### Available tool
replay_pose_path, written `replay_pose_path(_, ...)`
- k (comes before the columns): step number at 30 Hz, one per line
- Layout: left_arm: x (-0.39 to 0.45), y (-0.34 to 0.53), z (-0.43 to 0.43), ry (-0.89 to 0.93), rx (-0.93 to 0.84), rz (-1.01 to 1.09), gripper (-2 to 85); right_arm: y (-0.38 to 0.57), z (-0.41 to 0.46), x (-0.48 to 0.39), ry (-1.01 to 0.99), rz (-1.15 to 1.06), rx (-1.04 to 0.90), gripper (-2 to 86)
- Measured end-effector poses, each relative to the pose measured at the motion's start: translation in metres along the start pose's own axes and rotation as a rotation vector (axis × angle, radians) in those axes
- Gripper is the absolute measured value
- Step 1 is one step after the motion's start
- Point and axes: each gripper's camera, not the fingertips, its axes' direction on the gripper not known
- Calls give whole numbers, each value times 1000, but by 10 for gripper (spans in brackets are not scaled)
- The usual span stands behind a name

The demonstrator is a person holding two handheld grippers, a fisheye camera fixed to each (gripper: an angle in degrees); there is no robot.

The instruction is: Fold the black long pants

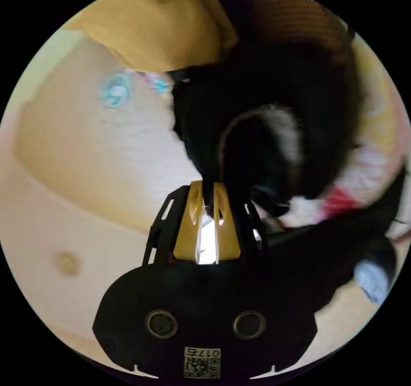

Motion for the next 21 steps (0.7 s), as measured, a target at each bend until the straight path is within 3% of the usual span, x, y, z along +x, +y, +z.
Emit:
replay_pose_path(1,2,2,-2,1,5,13,-9,2,9,-1,-21,-13,-20,35)
replay_pose_path(7,18,19,-18,-19,52,65,31,32,164,-104,575,-378,-425,12)
replay_pose_path(9,27,22,-16,-68,37,99,76,70,240,-136,678,-584,-680,13)
replay_pose_path(11,34,26,-15,-178,59,123,99,95,282,-147,618,-648,-814,13)
replay_pose_path(14,47,37,-12,-479,127,146,180,125,331,-153,364,-620,-944,12)
replay_pose_path(16,56,45,-12,-541,175,188,205,154,359,-152,335,-637,-1050,12)
replay_pose_path(18,68,53,-12,-451,191,268,182,202,392,-143,342,-684,-1167,11)
replay_pose_path(21,70,73,-32,-539,289,187,76,230,414,-125,317,-635,-1245,11)
